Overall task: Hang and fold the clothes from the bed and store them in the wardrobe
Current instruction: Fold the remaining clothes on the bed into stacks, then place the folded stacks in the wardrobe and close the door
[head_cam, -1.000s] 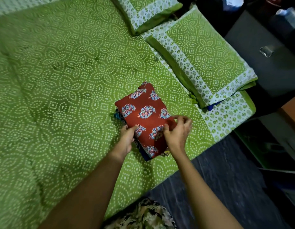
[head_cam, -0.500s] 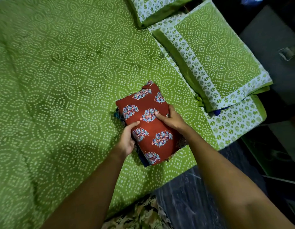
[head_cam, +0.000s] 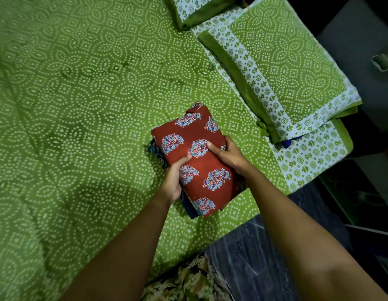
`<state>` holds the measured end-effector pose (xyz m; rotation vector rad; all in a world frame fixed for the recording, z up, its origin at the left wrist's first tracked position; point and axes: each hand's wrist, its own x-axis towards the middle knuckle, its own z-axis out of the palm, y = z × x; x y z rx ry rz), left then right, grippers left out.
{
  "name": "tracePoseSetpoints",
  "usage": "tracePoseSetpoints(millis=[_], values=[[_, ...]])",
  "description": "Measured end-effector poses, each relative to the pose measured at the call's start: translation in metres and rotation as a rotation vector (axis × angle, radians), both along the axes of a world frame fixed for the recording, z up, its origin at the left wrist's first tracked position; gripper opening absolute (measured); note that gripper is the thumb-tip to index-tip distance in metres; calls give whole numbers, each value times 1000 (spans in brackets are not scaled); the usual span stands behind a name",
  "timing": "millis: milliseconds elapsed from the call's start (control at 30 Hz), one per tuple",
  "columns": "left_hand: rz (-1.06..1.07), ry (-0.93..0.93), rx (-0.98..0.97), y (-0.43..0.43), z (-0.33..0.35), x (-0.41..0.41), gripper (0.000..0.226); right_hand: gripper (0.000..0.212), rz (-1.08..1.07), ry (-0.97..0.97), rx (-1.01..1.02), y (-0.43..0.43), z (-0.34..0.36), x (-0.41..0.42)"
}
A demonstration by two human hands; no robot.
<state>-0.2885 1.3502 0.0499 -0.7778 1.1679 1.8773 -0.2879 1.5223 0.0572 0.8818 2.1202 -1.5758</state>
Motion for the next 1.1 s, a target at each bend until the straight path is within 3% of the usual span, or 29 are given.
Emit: tracePoseSetpoints(millis=[100,300,533,667,867,933,1033,1100], values=[[2,46,133,2,11,0,21,65,-59,29,-77,5,3,1],[16,78,299,8,16,6,74,32,-143,80,-206,14,27,10],[-54,122,233,7,52,8,46,37,-310,139,-213,17,80,33],[-204,234,230,-6,99,15,53,54,-532,179,-405,6,128,67],[-375,354,327,-29,189,41,51,49,-707,292,-445,-31,198,154],[-475,390,371,-36,221,56,53,43,-810,390,-526,-52,223,190],[-642,443,361,-44,267,86,9,56,-895,587,-663,-83,267,235],[-785,459,295,-44,287,105,20,63,-868,698,-674,-99,288,265]])
